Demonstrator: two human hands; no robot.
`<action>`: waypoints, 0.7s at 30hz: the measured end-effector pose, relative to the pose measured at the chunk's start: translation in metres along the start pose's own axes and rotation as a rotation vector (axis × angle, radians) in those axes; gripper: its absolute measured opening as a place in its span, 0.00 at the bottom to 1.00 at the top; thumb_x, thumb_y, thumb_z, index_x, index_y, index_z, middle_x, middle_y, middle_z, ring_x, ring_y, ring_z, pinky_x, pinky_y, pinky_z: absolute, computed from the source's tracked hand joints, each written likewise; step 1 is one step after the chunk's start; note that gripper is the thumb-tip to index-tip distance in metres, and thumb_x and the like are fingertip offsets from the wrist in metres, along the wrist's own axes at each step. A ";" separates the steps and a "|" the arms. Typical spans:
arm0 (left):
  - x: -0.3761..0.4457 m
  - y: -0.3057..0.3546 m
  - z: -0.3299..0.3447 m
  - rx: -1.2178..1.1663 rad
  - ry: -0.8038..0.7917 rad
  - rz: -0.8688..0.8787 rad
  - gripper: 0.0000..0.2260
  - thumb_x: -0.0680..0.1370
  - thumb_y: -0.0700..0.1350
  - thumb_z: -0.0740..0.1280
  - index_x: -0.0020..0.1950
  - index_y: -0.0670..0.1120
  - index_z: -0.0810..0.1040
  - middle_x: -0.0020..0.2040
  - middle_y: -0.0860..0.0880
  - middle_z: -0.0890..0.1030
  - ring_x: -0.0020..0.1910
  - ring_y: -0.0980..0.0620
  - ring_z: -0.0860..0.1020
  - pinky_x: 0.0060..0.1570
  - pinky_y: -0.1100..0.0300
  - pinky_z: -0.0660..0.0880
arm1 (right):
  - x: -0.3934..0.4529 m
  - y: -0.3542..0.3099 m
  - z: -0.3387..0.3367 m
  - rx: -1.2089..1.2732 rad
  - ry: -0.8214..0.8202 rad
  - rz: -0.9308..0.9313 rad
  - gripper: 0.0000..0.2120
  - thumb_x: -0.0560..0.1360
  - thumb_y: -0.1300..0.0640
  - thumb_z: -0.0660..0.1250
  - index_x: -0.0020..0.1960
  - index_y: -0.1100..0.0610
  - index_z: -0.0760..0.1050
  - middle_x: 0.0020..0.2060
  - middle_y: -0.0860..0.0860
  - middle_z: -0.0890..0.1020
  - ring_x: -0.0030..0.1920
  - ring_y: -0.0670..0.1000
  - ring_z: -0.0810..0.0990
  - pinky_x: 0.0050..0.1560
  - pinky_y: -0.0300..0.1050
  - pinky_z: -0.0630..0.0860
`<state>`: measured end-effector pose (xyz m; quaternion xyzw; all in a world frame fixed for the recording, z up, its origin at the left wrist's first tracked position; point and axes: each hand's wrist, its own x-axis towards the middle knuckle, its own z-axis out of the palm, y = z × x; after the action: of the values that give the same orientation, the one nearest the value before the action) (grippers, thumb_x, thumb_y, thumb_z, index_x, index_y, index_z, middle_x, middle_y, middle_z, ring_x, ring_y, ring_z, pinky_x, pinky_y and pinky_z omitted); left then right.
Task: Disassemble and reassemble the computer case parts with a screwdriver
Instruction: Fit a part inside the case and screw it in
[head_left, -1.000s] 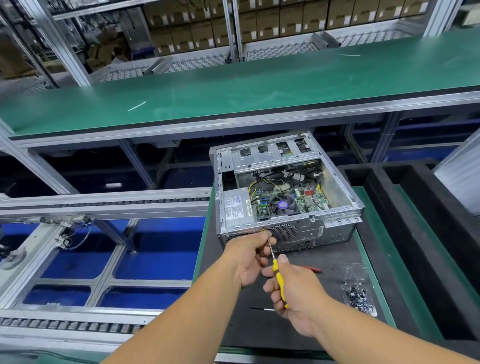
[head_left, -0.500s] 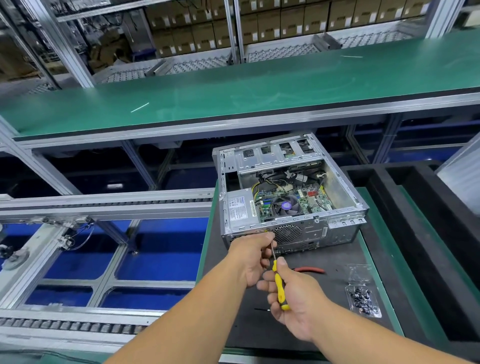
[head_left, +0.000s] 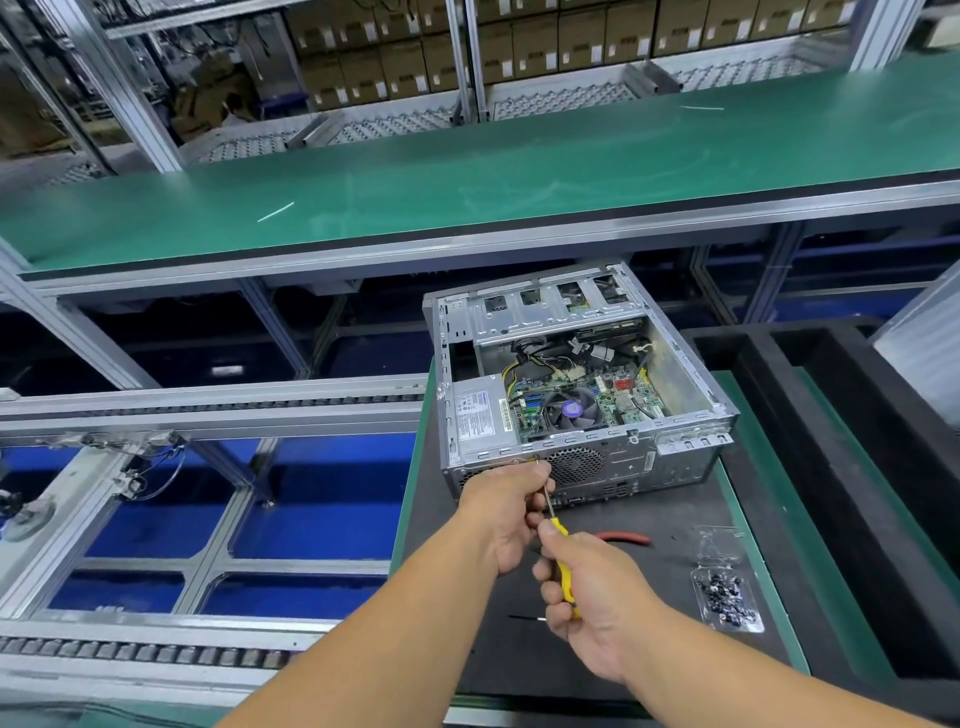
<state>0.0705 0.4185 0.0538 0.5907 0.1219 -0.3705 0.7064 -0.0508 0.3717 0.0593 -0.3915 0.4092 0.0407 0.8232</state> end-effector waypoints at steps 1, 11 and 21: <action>0.000 0.000 0.000 -0.002 -0.002 0.000 0.01 0.79 0.38 0.71 0.48 0.42 0.82 0.35 0.48 0.80 0.27 0.56 0.69 0.26 0.65 0.64 | -0.001 0.000 0.001 -0.003 0.002 -0.003 0.12 0.80 0.48 0.71 0.49 0.56 0.76 0.31 0.52 0.79 0.25 0.46 0.68 0.23 0.37 0.61; -0.007 0.003 -0.003 0.028 -0.060 -0.032 0.07 0.83 0.38 0.65 0.53 0.41 0.83 0.37 0.48 0.81 0.28 0.56 0.68 0.26 0.64 0.61 | -0.001 0.001 0.002 0.077 0.024 0.055 0.25 0.82 0.39 0.64 0.57 0.61 0.80 0.31 0.54 0.78 0.25 0.48 0.66 0.24 0.37 0.57; -0.003 0.003 -0.003 0.085 -0.014 0.018 0.04 0.79 0.39 0.71 0.45 0.43 0.82 0.35 0.48 0.80 0.28 0.57 0.69 0.26 0.64 0.62 | -0.001 0.003 0.003 0.119 0.021 0.070 0.28 0.84 0.40 0.60 0.54 0.65 0.82 0.40 0.59 0.87 0.26 0.49 0.73 0.25 0.40 0.68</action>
<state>0.0709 0.4226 0.0567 0.6188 0.0958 -0.3732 0.6846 -0.0501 0.3760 0.0591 -0.3276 0.4330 0.0406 0.8388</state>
